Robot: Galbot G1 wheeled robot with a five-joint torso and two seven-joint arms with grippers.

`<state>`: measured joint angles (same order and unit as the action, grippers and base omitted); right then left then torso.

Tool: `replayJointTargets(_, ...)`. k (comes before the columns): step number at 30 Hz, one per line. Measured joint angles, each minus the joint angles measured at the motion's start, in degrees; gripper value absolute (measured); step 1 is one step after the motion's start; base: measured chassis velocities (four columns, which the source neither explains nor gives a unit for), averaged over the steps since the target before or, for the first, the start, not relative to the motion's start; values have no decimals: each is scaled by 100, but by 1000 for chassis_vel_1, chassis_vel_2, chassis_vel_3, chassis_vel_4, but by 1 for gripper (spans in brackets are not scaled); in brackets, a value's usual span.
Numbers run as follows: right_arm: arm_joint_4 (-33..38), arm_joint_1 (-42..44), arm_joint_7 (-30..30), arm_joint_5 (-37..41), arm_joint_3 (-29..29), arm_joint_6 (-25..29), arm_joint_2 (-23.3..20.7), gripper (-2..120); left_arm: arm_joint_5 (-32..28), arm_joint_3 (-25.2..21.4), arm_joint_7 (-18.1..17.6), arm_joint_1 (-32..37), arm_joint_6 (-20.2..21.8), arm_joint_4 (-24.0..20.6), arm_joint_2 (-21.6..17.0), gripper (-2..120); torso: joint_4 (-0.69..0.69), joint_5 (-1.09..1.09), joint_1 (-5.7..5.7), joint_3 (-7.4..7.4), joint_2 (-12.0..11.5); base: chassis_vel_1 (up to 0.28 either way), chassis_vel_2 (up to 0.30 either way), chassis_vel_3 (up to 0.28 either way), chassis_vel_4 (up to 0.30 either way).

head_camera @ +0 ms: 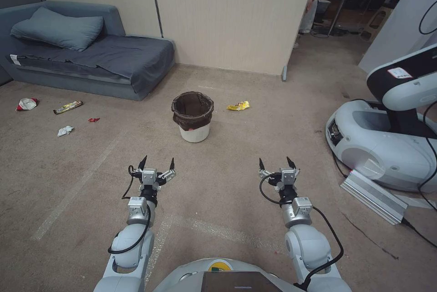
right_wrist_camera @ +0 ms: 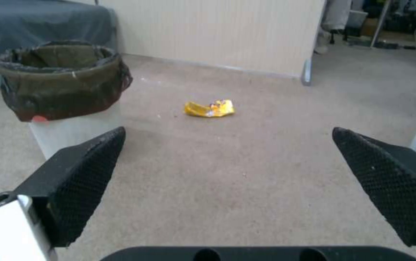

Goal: Pick up the trash bin, then pick up the garbage from the floor and place it into the trash bin.

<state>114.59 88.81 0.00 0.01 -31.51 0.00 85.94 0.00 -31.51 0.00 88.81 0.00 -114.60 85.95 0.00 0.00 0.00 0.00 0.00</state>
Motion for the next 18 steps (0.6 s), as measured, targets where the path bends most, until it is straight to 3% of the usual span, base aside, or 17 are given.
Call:
replayJointTargets(15,3,9,0,0,-4,1,1,100,2,0,-5,15,6,-8,0,100,0,0,0,0,0,0,0,0,0)
replayJointTargets(18,270,302,60,-2,-161,81,99,100,69,-21,-87,234,110,-299,5,100,1,0,0,0,0,0,0,0,0)
